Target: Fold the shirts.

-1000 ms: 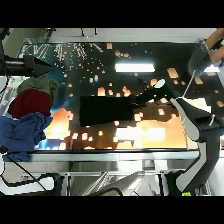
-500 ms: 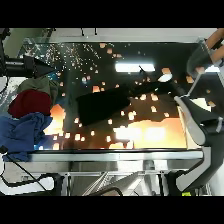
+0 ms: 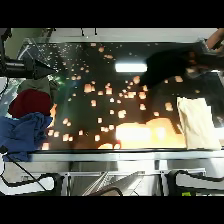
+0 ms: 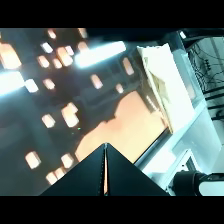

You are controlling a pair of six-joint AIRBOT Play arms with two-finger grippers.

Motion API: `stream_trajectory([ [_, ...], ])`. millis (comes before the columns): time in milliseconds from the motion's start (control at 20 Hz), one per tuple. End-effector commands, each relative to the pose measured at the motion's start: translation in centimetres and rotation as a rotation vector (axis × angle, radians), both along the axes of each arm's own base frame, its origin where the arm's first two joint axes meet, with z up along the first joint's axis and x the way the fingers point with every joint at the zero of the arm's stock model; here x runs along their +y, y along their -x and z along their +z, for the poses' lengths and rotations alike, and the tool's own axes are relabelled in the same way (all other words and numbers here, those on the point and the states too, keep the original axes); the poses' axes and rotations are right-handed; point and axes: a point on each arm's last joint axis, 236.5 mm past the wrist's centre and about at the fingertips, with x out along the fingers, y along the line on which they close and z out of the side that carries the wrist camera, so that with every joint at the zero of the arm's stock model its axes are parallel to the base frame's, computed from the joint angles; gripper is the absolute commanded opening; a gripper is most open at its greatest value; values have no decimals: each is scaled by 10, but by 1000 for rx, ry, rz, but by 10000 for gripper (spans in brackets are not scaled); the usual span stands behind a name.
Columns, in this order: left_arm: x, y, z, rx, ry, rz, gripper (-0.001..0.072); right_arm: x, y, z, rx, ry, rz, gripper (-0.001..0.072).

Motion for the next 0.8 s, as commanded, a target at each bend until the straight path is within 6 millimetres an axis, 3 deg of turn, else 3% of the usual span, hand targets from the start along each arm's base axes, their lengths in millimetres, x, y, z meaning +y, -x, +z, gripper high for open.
stream_trajectory([
  [0,0,1,0,0,0,-2,17,-105,64,-8,196,91,-263,23],
  [150,-1,2,0,3,0,-7,16,-153,127,-43,426,154,-348,23],
  [250,-1,3,0,6,-1,-11,17,-166,164,-67,568,194,-370,23],
  [400,-2,6,-1,12,-2,-21,17,-166,203,-98,724,189,-429,23],
  [750,-2,6,-1,13,-2,-24,17,-150,275,-195,1031,160,-501,24],
])
